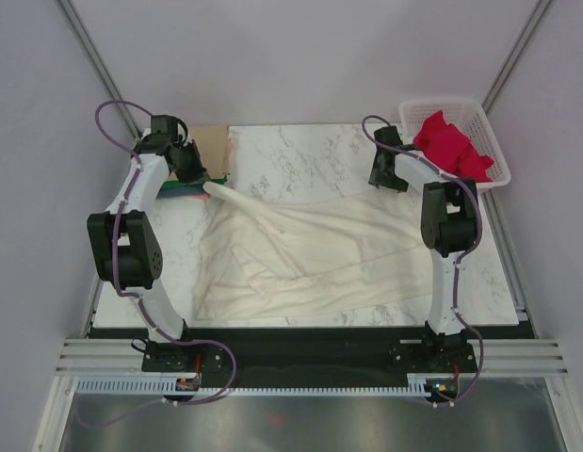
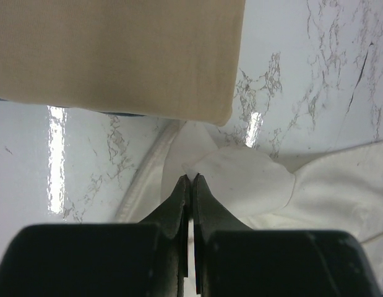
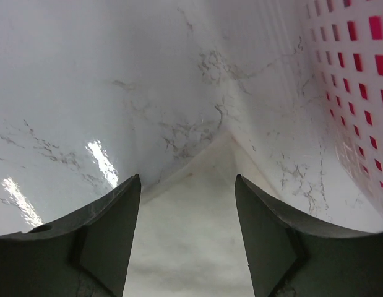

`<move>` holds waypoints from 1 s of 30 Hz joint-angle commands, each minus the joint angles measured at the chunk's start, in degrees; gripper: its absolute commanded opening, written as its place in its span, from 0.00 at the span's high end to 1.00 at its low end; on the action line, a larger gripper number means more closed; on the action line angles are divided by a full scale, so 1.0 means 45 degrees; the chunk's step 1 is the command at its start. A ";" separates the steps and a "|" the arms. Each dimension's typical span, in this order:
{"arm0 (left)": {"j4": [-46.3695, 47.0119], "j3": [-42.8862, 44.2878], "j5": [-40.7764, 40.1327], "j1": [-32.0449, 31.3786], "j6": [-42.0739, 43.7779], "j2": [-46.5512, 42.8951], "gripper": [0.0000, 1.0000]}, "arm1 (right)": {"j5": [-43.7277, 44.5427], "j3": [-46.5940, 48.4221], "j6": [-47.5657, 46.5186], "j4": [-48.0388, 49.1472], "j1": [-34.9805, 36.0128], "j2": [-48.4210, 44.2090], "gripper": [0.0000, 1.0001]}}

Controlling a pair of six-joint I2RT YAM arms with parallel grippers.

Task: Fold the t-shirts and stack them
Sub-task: Fold the tshirt

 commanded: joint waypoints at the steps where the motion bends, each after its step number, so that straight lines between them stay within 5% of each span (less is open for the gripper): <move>1: 0.0049 0.0148 0.0290 0.0024 -0.0273 -0.0284 0.98 | 0.0413 0.0904 -0.0114 0.0173 -0.0025 0.0550 0.30; 6: 0.0049 0.0168 0.0388 0.0024 -0.0273 -0.0245 0.98 | -0.0407 0.1256 0.0158 0.0388 -0.0045 0.1118 0.32; 13: 0.0049 0.0168 0.0408 0.0063 -0.0253 -0.0206 0.98 | -0.0524 -0.0109 0.0646 0.0914 -0.0181 0.0788 0.55; 18: 0.0030 0.0168 0.0486 0.0044 -0.0273 -0.0186 0.98 | -0.0682 -0.1669 0.0940 0.1538 -0.0201 0.0065 0.59; 21: 0.0030 0.0168 0.0544 0.0044 -0.0292 -0.0147 0.98 | -0.0701 -0.2180 0.0979 0.1852 -0.0221 -0.0248 0.69; 25: 0.0049 0.0187 0.0583 0.0063 -0.0293 -0.0128 0.98 | -0.0740 -0.2182 0.1018 0.1872 -0.0260 -0.0132 0.99; 30: 0.0108 0.0226 0.1010 -0.0014 -0.0351 0.0048 0.98 | -0.0799 -0.1520 0.0863 0.1561 -0.0260 -0.0053 1.00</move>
